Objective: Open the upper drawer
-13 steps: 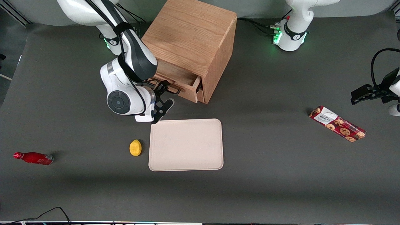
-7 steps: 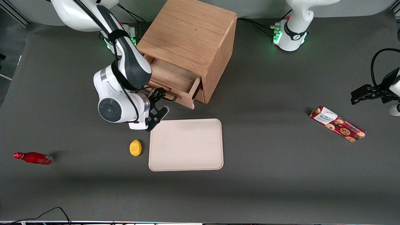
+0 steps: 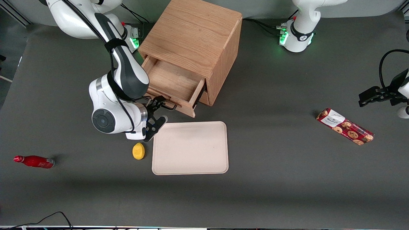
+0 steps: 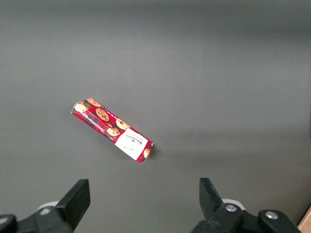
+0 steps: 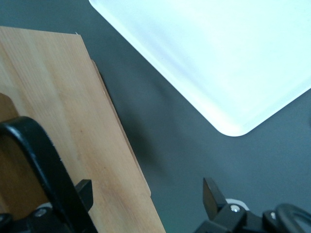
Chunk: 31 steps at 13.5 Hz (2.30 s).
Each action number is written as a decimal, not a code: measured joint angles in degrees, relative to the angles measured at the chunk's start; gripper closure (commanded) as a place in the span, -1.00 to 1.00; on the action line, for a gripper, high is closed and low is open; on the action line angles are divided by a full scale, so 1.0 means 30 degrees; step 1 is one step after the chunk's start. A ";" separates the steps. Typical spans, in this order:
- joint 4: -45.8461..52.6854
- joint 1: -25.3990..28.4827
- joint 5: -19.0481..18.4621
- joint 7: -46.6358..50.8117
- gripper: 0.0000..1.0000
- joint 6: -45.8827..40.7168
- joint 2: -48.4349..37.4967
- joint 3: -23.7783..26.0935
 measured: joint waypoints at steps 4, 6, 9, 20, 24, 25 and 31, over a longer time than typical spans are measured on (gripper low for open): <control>0.0653 -0.0692 -0.0257 -0.0175 -1.00 0.0017 0.0481 0.0302; 0.1051 -0.1286 -0.0705 -0.0176 -1.00 0.0028 0.0749 0.0898; 0.1410 -0.2257 -0.1241 -0.0177 -1.00 0.0028 0.1015 0.1828; 0.2026 -0.4658 -0.2596 -0.0177 -1.00 0.0248 0.1430 0.3804; 0.2455 -0.5091 -0.2847 -0.0521 -1.00 0.0311 0.1624 0.3985; 0.2500 -0.5147 -0.3078 -0.0736 -1.00 0.0312 0.1630 0.3984; 0.2708 -0.5872 -0.3567 -0.1825 -1.00 0.0315 0.1702 0.3972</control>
